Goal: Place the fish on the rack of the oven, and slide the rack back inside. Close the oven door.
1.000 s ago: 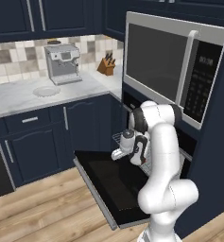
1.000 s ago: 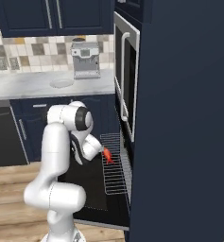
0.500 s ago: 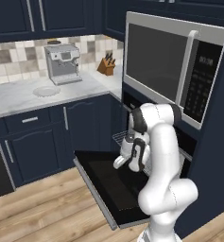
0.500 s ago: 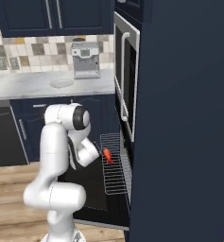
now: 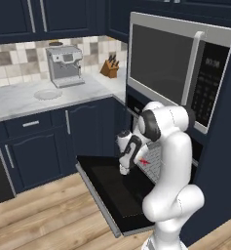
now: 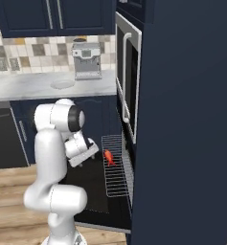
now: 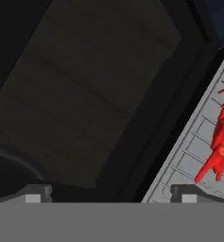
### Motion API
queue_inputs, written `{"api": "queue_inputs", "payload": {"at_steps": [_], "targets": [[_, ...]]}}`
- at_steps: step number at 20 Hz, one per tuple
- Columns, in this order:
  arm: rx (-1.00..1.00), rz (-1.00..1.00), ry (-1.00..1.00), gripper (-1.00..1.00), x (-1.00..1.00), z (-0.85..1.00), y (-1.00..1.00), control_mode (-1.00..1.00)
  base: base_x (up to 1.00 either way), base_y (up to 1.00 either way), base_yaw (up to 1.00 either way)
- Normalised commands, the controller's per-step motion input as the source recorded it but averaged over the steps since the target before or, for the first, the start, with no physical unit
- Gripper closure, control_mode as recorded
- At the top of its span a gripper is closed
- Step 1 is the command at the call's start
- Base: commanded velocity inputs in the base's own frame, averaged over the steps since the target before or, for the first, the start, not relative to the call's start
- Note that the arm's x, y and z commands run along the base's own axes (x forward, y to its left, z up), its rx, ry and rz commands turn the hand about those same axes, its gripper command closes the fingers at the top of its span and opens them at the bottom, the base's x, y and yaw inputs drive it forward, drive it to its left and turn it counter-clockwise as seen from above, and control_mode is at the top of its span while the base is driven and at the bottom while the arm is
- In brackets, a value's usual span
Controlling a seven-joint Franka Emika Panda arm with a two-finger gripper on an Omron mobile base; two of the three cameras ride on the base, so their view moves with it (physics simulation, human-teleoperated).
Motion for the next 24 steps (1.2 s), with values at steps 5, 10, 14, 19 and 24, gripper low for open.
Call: {"api": "queue_inputs", "payload": {"at_steps": [5,10,14,19,24], "targets": [[-0.01,0.13,0.03,-1.00,0.12,-0.14,-0.03,-1.00,0.00,0.00,0.00],[-0.01,0.04,0.00,-1.00,0.37,-0.39,0.00,-1.00,0.00,0.00,0.00],[-0.07,0.12,0.00,-1.00,0.58,-0.46,0.00,-1.00,0.00,0.00,0.00],[-0.11,0.17,0.00,-1.00,0.59,-0.62,0.01,-1.00,0.00,0.00,0.00],[-0.07,0.16,0.08,-1.00,0.66,-0.78,0.00,-1.00,0.00,0.00,0.00]]}}
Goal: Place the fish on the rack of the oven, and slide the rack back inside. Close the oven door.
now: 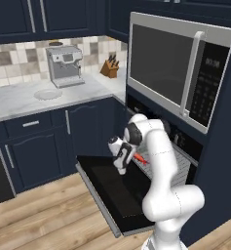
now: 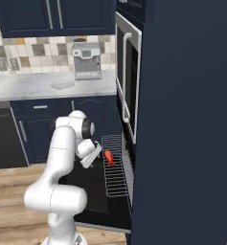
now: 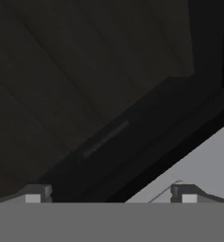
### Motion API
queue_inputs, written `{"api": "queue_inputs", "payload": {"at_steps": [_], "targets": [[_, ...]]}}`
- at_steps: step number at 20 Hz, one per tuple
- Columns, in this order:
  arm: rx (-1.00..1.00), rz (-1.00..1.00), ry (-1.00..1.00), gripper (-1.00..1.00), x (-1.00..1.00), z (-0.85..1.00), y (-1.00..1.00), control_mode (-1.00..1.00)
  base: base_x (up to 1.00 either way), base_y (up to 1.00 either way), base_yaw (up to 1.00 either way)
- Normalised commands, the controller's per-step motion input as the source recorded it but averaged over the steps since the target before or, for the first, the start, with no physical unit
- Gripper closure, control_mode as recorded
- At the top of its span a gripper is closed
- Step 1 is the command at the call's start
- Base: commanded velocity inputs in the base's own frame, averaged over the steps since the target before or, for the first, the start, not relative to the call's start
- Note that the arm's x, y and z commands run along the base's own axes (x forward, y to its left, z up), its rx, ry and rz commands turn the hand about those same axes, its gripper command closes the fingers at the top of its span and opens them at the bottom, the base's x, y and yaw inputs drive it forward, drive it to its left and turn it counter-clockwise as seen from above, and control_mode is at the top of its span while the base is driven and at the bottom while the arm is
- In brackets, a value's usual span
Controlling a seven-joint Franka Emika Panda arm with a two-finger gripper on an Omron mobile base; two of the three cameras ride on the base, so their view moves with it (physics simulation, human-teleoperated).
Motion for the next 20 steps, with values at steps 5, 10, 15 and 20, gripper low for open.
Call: {"api": "queue_inputs", "payload": {"at_steps": [5,10,15,20], "targets": [[-0.07,0.03,0.02,-1.00,0.37,-0.43,-0.28,-1.00,0.00,0.00,0.00],[-0.07,-0.01,-0.01,-1.00,0.16,-0.20,-0.72,-1.00,0.00,0.00,0.00],[0.00,-0.04,0.00,-1.00,0.06,0.06,-1.00,-1.00,0.00,0.00,0.00],[0.02,-0.01,-0.10,-1.00,0.03,0.53,-0.86,-1.00,0.00,0.00,0.00]]}}
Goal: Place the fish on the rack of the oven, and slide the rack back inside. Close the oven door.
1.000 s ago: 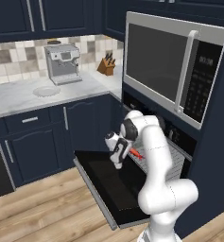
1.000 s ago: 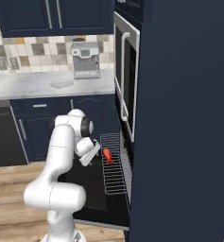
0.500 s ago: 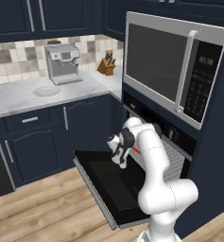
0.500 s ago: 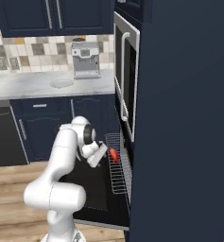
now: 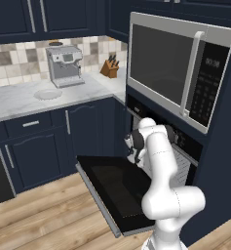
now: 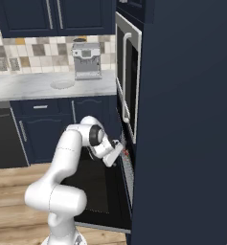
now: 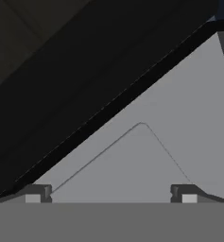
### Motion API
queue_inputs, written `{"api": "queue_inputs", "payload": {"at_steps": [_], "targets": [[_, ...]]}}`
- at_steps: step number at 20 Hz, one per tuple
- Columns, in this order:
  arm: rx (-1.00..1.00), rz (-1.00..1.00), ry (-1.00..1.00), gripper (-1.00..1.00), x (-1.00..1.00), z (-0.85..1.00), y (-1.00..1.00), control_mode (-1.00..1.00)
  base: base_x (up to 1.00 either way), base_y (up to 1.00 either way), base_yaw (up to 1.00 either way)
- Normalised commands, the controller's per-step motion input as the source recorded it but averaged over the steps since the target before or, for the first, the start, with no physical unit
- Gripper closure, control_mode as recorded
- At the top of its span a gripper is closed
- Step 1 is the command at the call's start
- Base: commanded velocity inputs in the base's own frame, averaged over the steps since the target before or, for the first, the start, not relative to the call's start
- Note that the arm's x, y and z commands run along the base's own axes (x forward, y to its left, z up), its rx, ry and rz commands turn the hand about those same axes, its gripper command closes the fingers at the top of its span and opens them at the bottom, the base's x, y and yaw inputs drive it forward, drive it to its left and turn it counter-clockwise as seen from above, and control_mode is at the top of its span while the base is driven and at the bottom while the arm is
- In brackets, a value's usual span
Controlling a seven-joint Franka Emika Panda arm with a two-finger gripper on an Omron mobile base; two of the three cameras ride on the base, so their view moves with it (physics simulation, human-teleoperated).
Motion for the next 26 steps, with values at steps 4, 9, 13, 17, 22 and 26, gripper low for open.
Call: {"api": "queue_inputs", "payload": {"at_steps": [4,9,13,17,22,26], "targets": [[0.00,0.03,-0.23,-1.00,-0.22,0.50,0.21,-1.00,0.00,0.00,0.00],[0.00,0.17,-0.19,-1.00,-0.69,0.11,0.98,-1.00,0.00,0.00,0.00],[0.00,0.13,-0.36,-1.00,-0.91,0.52,0.98,-1.00,0.00,0.00,0.00],[0.00,0.05,-0.40,-1.00,-0.45,0.98,0.89,-1.00,0.00,0.00,0.00],[0.00,0.01,-0.33,-1.00,-0.83,1.00,0.69,-1.00,0.00,0.00,0.00],[0.00,0.02,-0.06,-1.00,-0.55,1.00,0.53,-1.00,0.00,0.00,0.00]]}}
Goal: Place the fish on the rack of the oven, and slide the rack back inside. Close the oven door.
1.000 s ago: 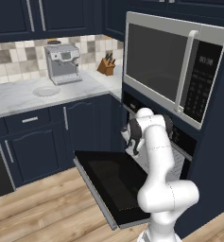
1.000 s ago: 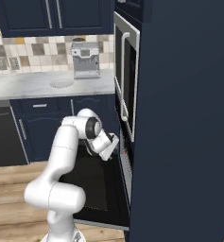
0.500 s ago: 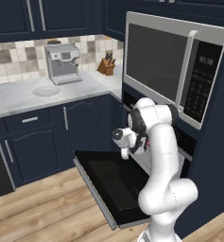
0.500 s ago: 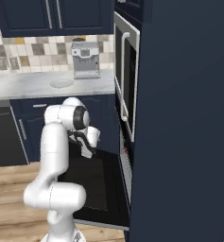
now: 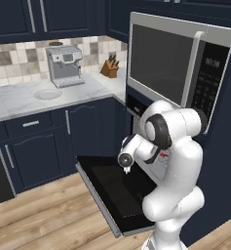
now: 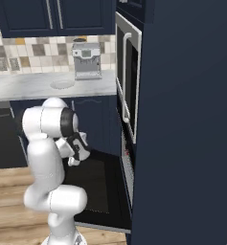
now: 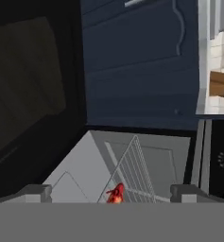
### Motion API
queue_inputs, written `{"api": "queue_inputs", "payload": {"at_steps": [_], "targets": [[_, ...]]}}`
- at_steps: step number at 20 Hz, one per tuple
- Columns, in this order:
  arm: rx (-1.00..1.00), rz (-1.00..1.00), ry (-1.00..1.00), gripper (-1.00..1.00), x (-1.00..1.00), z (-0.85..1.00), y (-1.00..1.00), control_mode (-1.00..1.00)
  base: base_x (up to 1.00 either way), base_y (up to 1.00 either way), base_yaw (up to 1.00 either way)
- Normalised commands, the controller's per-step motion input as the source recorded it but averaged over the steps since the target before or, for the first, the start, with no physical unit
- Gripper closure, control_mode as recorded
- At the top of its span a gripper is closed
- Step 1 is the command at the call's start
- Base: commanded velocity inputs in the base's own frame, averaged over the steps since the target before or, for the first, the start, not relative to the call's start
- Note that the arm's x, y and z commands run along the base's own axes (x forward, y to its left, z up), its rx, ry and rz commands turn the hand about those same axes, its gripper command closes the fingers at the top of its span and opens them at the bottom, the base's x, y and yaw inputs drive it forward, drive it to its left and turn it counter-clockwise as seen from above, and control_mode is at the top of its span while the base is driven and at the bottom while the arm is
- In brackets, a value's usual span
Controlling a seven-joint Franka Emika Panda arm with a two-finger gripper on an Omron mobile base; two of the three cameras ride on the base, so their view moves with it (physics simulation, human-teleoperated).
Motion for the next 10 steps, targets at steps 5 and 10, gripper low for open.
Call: {"api": "queue_inputs", "payload": {"at_steps": [5,10], "targets": [[0.00,0.00,0.00,-1.00,-0.06,1.00,0.61,-1.00,0.00,0.00,0.00],[0.00,0.00,0.01,-1.00,-0.08,1.00,0.52,-1.00,0.00,0.00,0.00]]}}
